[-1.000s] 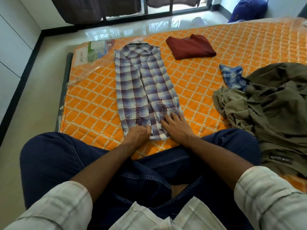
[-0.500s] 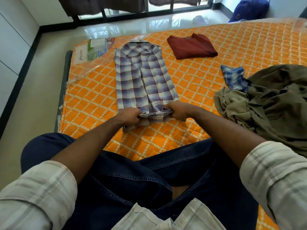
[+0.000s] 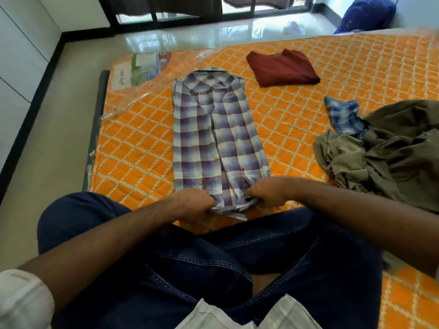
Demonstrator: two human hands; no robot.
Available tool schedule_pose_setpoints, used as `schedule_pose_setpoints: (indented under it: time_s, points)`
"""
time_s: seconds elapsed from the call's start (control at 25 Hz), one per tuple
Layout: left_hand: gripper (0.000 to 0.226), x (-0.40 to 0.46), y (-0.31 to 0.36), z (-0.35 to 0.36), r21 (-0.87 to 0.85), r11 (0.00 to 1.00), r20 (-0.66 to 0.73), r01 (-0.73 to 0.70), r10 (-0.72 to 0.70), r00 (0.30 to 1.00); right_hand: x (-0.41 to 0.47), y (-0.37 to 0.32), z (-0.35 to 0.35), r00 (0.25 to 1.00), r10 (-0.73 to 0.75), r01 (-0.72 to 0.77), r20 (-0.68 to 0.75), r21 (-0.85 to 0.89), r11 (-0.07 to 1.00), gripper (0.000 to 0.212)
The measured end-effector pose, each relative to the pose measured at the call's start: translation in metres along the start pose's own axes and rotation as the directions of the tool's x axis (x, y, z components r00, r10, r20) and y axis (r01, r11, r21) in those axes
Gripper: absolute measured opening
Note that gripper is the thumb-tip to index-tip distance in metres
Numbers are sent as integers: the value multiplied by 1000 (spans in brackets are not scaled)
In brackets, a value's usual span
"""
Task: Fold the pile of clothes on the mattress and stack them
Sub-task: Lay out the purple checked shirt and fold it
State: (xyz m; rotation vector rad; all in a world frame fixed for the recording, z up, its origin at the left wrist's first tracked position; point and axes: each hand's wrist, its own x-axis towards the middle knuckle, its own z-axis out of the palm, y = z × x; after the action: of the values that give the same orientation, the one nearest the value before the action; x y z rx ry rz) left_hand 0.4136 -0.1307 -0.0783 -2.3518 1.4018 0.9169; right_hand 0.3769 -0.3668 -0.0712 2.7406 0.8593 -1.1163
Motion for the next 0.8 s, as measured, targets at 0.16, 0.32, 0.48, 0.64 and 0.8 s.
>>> schedule_pose_setpoints:
  time_s: [0.16,0.32,0.48,0.64,0.8]
  points:
    - [15,11,-60,-41,-382,924,32,-4,17,999,13,42,-63,999,4,-10,42,130,992,18]
    - [25,26,-118,-86,-462,886,-79,41,-88,993,33,90,-119,995,45,-23,-84,247,969,23]
    - [21,51,-160,-102,-459,881,-186,116,-223,957,66,129,-154,979,139,-89,-150,299,950,29]
    - [23,81,-191,-87,-477,868,-277,139,-299,913,109,158,-147,965,216,-162,-146,314,935,34]
    - [21,103,-203,-59,-423,896,-438,133,-330,836,135,181,-126,956,253,-172,-148,417,892,44]
